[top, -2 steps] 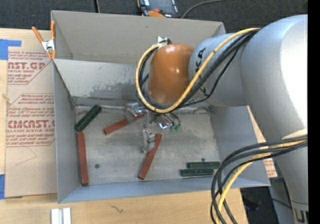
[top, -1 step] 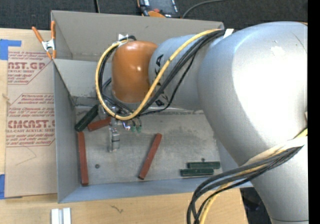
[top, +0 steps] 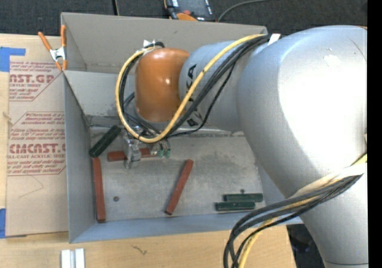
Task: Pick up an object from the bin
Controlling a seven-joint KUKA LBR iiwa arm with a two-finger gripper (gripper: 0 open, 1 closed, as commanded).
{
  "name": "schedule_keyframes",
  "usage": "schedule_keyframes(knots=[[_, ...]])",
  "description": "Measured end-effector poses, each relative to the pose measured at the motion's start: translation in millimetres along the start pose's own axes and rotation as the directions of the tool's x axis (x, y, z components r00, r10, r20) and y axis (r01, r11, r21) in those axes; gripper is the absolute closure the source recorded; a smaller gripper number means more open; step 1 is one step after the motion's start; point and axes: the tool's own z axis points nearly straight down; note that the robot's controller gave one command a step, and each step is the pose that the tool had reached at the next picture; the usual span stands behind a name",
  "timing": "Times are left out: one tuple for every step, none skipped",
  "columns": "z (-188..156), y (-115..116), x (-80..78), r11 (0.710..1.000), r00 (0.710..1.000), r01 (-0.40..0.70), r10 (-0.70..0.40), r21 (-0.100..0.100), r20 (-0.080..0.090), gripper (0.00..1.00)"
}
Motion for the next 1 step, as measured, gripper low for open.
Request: schedule_keyframes(knots=[[-33.1,-48.3,52.1,1.000,1.000,-0.008,0.008,0.004,-0.006,1.00]])
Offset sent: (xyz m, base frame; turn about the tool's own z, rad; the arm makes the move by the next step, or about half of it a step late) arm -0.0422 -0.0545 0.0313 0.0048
